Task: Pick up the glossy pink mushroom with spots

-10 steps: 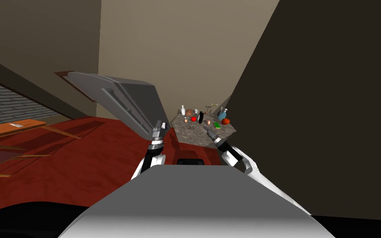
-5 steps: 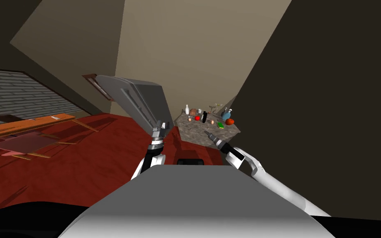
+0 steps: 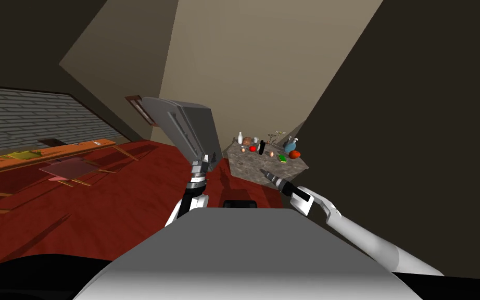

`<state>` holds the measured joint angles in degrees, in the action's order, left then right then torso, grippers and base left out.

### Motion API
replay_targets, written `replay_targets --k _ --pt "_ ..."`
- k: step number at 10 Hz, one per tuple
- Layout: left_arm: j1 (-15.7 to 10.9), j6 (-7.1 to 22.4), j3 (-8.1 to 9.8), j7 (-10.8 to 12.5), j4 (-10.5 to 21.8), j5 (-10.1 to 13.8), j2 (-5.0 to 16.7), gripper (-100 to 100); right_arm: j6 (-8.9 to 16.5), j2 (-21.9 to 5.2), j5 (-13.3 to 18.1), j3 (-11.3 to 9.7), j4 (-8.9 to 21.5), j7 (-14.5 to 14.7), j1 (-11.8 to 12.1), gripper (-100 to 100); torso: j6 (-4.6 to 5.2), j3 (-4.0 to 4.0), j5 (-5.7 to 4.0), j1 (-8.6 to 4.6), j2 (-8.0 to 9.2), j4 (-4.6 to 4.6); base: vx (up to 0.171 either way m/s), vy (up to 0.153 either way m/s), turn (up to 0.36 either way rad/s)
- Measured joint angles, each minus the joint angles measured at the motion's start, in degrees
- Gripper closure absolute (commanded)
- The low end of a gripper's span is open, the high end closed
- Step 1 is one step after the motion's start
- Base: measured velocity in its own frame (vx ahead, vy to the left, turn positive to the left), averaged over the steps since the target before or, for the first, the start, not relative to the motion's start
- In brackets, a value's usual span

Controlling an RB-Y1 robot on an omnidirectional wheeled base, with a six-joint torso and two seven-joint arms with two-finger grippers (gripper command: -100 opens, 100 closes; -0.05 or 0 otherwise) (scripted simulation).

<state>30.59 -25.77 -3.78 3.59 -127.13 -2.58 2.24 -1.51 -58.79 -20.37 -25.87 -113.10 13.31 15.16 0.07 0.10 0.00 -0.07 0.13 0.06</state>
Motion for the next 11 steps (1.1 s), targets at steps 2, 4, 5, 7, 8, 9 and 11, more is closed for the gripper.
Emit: replay_targets --k 2,4,5,7,8,9,11 --pt "0.0 0.0 0.00 0.0 0.0 0.0 0.0 0 1.1 -3.2 -1.4 -1.1 1.1 -0.4 0.2 -100 -0.01 0.00 0.01 0.05 0.01 0.00 -0.034 0.048 0.167" --pt "0.0 0.0 0.00 0.0 0.0 0.0 0.0 0 2.3 -6.8 -3.1 -2.4 2.6 -1.1 -0.1 -100 -0.02 0.00 0.02 0.09 0.00 0.00 -0.040 0.057 0.154" --pt "0.0 0.0 -0.01 0.0 0.0 0.0 0.0 0 2.6 -9.1 -4.6 -4.3 5.0 -1.9 -1.7 -100 -0.05 0.00 0.02 0.10 0.02 0.00 -0.029 0.041 0.105" --pt "0.0 0.0 0.00 0.0 0.0 0.0 0.0 0 5.1 -12.2 -5.6 -3.8 4.1 -2.4 0.3 -100 -0.04 -0.01 0.01 0.07 -0.02 -0.01 -0.014 0.040 0.142" --pt "0.0 0.0 0.00 0.0 0.0 0.0 0.0 0 5.4 -14.1 -6.3 -4.5 5.0 -2.8 0.1 -100 0.00 -0.03 0.00 0.02 -0.05 -0.01 -0.003 0.043 0.197" --pt "0.0 0.0 0.00 0.0 0.0 0.0 0.0 0 5.5 -16.1 -6.9 -4.5 5.6 -3.2 1.7 -100 -0.03 -0.04 0.00 0.03 -0.07 -0.02 0.009 0.053 0.279" --pt "0.0 0.0 0.00 0.0 0.0 0.0 0.0 0 6.8 -19.3 -8.6 -6.7 8.3 -4.4 0.8 -100 -0.01 -0.08 0.00 0.01 -0.14 -0.03 0.010 0.030 0.165"
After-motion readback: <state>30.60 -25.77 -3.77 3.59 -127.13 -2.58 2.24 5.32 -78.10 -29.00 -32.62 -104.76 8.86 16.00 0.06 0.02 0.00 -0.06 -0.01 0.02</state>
